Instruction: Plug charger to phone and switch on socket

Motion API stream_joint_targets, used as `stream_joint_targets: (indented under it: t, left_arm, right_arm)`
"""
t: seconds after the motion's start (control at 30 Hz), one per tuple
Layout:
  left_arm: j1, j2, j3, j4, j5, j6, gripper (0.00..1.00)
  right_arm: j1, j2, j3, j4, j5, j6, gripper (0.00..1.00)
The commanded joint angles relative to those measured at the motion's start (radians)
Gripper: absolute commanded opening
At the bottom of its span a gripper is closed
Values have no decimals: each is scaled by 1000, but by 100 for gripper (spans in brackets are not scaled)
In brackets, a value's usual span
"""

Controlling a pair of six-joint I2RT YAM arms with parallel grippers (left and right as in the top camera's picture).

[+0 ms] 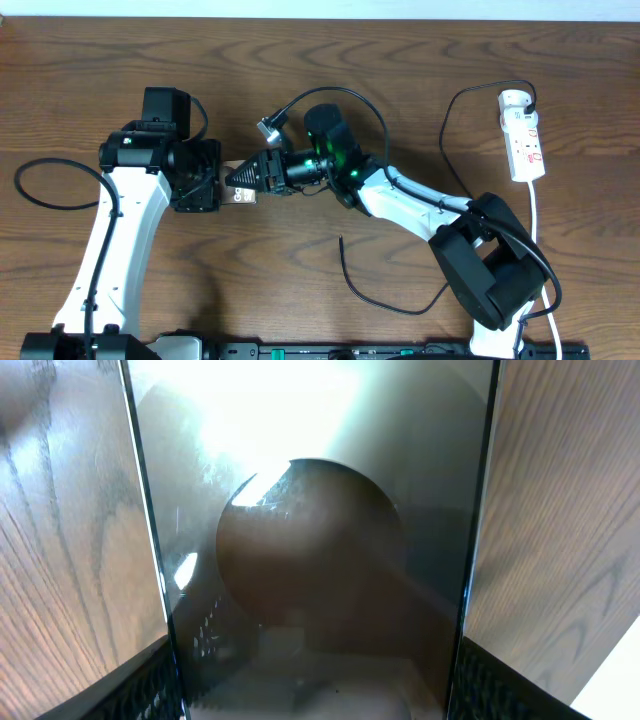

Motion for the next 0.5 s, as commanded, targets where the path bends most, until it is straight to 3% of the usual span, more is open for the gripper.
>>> stream_joint_targets:
  t: [0.0, 0.07, 0.47]
  left_arm:
    - [0, -15, 4, 0, 23, -13, 7]
    - [0, -15, 4, 0, 23, -13, 7]
    - [-37, -15, 4, -1, 44, -13, 7]
  right_arm:
    - [11, -5, 10, -2, 21, -21, 60]
    - [11, -5, 10, -2, 23, -21, 53]
    - [11, -5, 10, -2, 28, -21, 53]
